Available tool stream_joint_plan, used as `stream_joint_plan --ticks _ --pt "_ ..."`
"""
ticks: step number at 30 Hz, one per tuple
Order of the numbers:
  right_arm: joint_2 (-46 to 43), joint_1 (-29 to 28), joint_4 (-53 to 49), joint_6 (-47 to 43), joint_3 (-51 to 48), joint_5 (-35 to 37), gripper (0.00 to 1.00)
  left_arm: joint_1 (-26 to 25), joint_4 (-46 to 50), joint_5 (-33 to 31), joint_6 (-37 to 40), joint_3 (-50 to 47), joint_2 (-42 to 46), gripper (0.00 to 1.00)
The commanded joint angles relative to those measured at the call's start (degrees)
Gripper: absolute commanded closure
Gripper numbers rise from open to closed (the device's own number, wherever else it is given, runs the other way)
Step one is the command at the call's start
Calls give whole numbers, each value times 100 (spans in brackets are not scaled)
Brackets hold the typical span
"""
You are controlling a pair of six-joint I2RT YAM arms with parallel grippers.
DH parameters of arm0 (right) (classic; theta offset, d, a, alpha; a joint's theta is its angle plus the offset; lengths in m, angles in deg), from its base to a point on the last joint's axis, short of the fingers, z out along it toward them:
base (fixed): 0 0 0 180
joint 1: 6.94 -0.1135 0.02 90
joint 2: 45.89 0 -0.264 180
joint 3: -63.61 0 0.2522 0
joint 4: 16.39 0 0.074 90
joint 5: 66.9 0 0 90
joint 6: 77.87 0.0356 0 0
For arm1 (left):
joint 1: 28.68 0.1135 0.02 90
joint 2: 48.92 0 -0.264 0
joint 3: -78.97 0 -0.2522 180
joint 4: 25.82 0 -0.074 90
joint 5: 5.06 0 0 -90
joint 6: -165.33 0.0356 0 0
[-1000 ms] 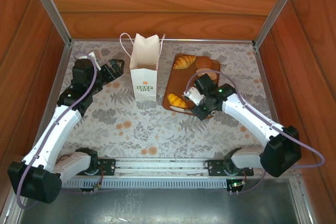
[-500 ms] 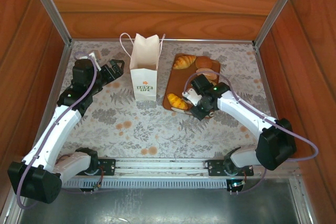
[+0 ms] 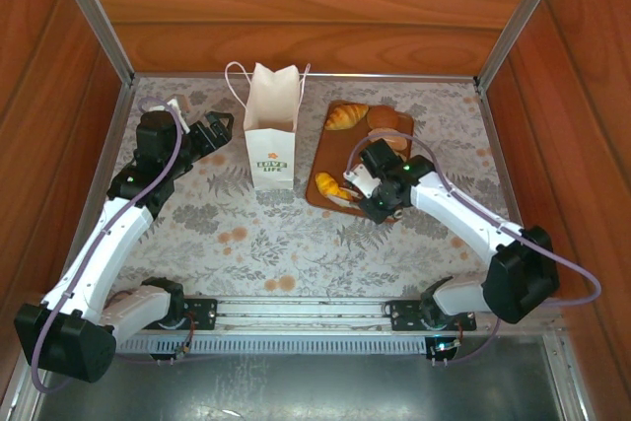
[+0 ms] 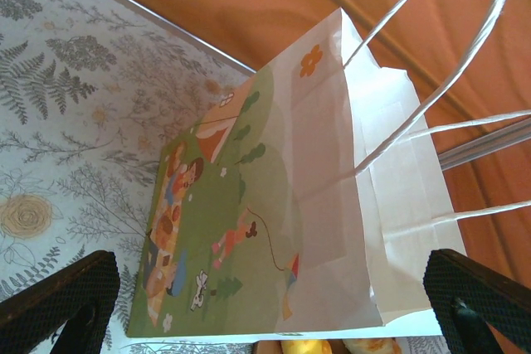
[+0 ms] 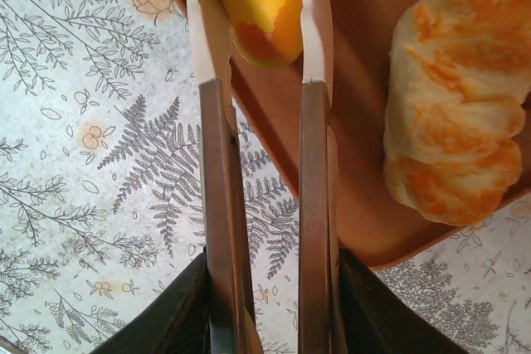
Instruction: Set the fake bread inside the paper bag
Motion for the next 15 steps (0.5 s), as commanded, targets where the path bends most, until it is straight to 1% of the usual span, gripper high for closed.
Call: stream_joint_plan --ticks 1,9,12,15 --pt "-335 -29 80 -5 129 64 63 39 64 -49 95 100 -23 0" --pt "-960 -35 -1 13 312 212 63 40 -34 190 81 207 -135 0" --pt "-1213 -29 -92 30 655 45 64 39 -190 448 28 258 -277 0" --pt "-1519 -29 42 34 948 -89 64 39 -395 774 -59 341 -492 1"
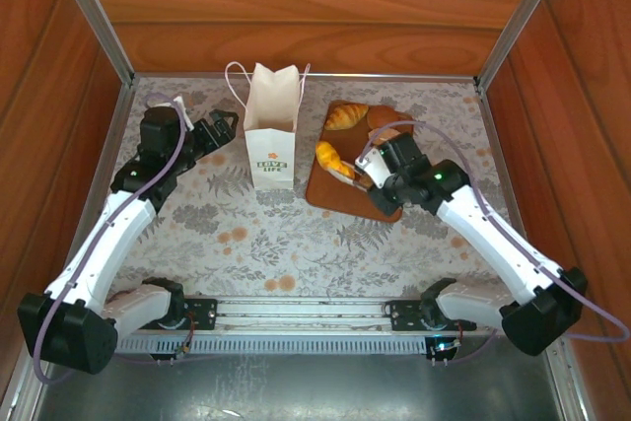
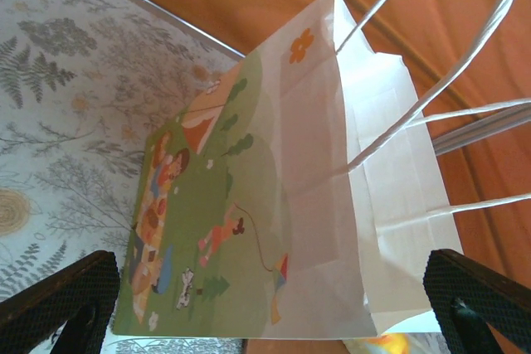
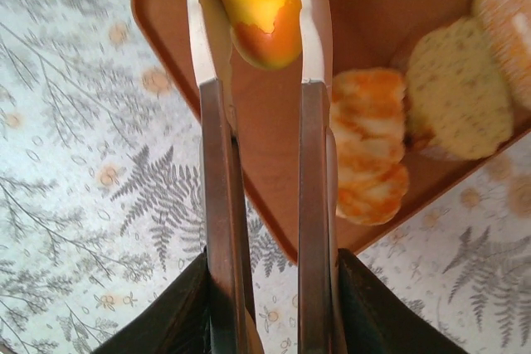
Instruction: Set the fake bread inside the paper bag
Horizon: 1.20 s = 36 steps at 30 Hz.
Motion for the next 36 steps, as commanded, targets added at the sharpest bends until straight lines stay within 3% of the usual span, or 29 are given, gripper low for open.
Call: stream_joint_plan --ticks 1,7,16,29,36 --pt "-474 -29 259 39 454 -251 64 39 -401 469 -88 196 -220 1" --pt "-901 -32 758 82 735 -772 65 39 -757 771 -188 387 -727 4" --pt "-847 -30 1218 109 1537 -1440 66 37 -887 949 -246 876 -1519 15" --pt "241 -33 2352 670 2136 -2326 68 39 -718 719 -73 1280 -1967 43" --pt "839 -42 2120 683 2387 -2344 68 40 -701 647 -32 1318 -1979 60"
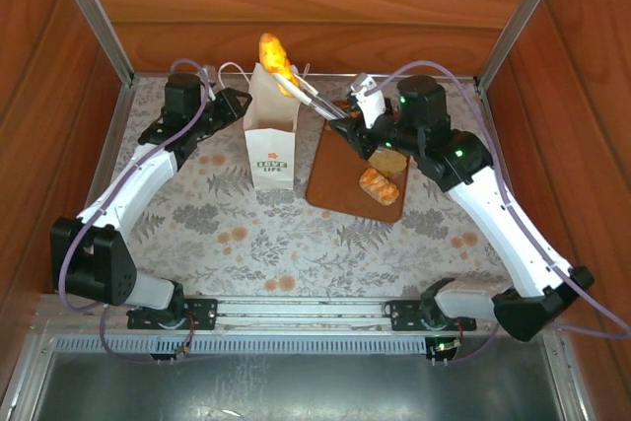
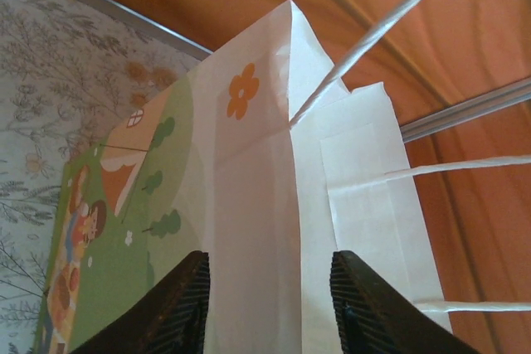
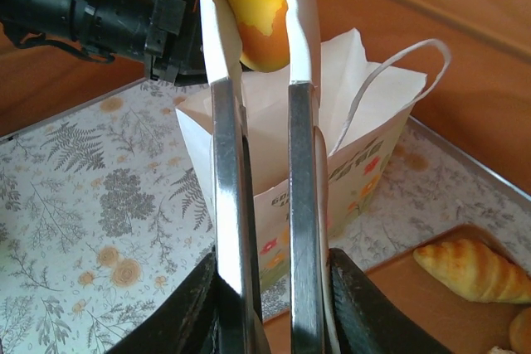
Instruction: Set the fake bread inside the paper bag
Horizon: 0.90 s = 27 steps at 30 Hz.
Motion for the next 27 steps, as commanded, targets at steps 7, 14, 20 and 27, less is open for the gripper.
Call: stream_joint_plan --ticks 7,14,20,27 --pt "450 -38 -143 85 361 -202 68 52 9 -44 72 173 -76 72" --pt "606 -49 -475 29 407 -353 68 47 38 -55 74 166 -68 76" --pt "704 -57 -779 -63 407 -406 68 45 38 -48 47 152 -51 79" --pt "779 -64 -1125 -202 431 -268 66 48 38 -53 25 139 -64 79"
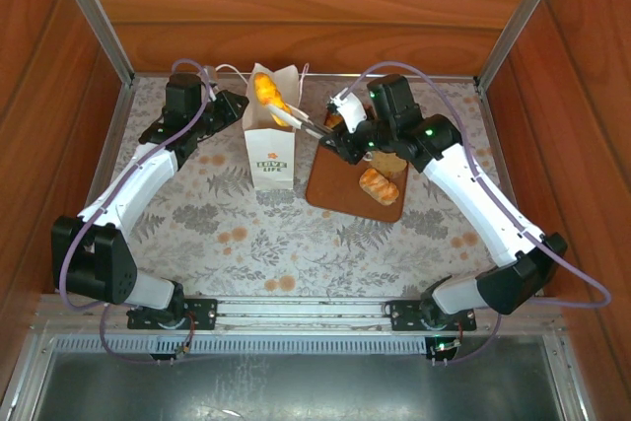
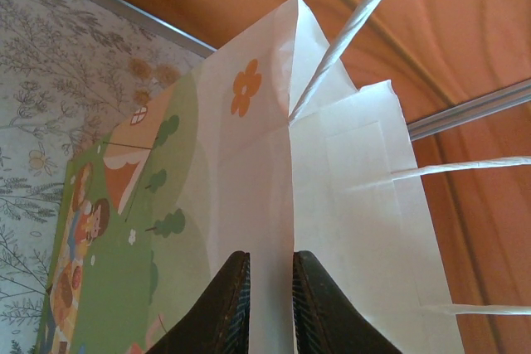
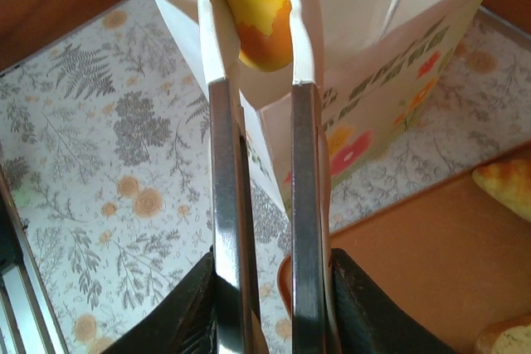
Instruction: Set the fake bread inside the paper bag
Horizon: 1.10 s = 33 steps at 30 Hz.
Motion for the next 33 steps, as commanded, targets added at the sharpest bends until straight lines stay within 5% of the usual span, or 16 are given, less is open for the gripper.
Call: stream_joint_plan --ticks 1,22,33 --pt "26 -63 -139 -138 208 -52 66 48 23 -46 21 135 -25 79" --pt "116 -88 -340 -205 286 293 49 48 4 -35 -4 117 -12 79" --pt "67 -85 -242 -165 320 325 49 56 14 -10 3 118 -12 79"
